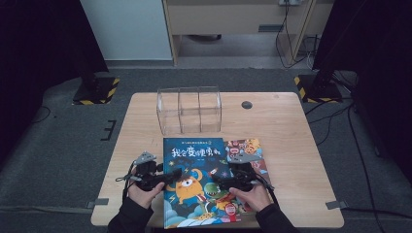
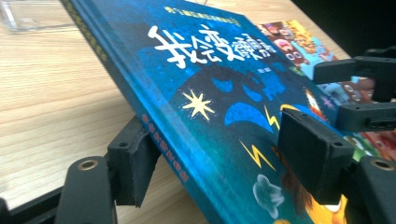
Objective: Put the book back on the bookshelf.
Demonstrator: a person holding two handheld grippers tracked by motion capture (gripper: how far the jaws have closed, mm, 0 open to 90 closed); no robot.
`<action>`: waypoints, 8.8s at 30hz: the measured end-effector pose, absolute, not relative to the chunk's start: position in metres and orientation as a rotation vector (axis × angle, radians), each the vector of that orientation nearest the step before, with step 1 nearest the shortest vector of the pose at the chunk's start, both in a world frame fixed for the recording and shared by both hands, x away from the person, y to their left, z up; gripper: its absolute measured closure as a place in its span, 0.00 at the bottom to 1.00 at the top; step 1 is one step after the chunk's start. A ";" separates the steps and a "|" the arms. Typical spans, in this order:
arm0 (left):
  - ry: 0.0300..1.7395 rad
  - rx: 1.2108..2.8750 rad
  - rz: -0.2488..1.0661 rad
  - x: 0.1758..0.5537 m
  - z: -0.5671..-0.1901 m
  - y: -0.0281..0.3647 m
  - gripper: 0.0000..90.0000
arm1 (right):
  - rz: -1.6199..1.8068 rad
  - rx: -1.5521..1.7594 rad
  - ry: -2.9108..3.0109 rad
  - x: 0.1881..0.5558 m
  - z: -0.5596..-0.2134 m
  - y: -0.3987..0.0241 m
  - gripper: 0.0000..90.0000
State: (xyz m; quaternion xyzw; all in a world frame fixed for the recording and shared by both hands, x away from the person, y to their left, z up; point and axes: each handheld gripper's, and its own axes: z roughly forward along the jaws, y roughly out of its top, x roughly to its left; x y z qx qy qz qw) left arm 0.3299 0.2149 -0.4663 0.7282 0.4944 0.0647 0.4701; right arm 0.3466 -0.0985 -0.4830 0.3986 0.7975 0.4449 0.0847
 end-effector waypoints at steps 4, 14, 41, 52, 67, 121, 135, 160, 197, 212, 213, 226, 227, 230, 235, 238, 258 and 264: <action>1.206 1.784 0.148 0.330 -0.465 0.213 0.33 | 1.345 1.195 2.380 0.347 -0.483 -0.100 0.19; 1.200 1.793 0.146 0.335 -0.463 0.210 0.33 | 1.356 1.209 2.374 0.349 -0.484 -0.102 0.18; 1.084 1.754 0.134 0.329 -0.451 0.212 0.50 | 1.453 1.307 2.396 0.360 -0.486 -0.113 0.10; 1.137 1.780 0.056 0.336 -0.452 0.214 0.50 | 1.415 1.299 2.394 0.358 -0.486 -0.111 0.10; 1.121 1.881 -0.047 0.351 -0.445 0.203 0.43 | 1.421 1.317 2.376 0.359 -0.486 -0.114 0.09; 0.978 1.891 -0.058 0.341 -0.428 0.203 0.55 | 1.504 1.327 2.383 0.363 -0.487 -0.125 0.13; 0.925 1.898 -0.051 0.338 -0.423 0.206 0.57 | 1.537 1.329 2.386 0.363 -0.487 -0.125 0.17; 0.744 1.920 -0.013 0.330 -0.412 0.204 0.60 | 1.758 1.359 2.346 0.366 -0.486 -0.132 0.13; 0.898 1.797 0.036 0.336 -0.387 0.186 0.72 | 1.902 1.438 2.217 0.375 -0.461 -0.151 0.31; 0.830 1.756 0.085 0.344 -0.355 0.166 0.77 | 1.983 1.404 2.082 0.384 -0.431 -0.170 0.33; 0.821 1.752 0.086 0.345 -0.355 0.165 0.78 | 1.985 1.402 2.076 0.385 -0.429 -0.171 0.33; 0.776 1.747 0.123 0.347 -0.341 0.152 0.80 | 2.024 1.307 1.930 0.391 -0.397 -0.187 0.41; 0.773 1.748 0.130 0.347 -0.341 0.152 0.80 | 2.026 1.296 1.922 0.391 -0.395 -0.187 0.42; 0.759 1.752 0.148 0.344 -0.341 0.150 0.80 | 2.023 1.252 1.901 0.388 -0.388 -0.190 0.43; 0.724 1.764 0.168 0.340 -0.341 0.151 0.81 | 2.030 1.201 1.896 0.386 -0.390 -0.189 0.42; 0.706 1.767 0.173 0.338 -0.341 0.152 0.81 | 2.031 1.182 1.900 0.387 -0.394 -0.185 0.39; 0.678 1.779 0.213 0.334 -0.343 0.154 0.82 | 2.057 1.154 2.015 0.399 -0.414 -0.170 0.20; 0.676 1.780 0.211 0.334 -0.343 0.154 0.82 | 2.114 1.175 2.047 0.401 -0.416 -0.166 0.21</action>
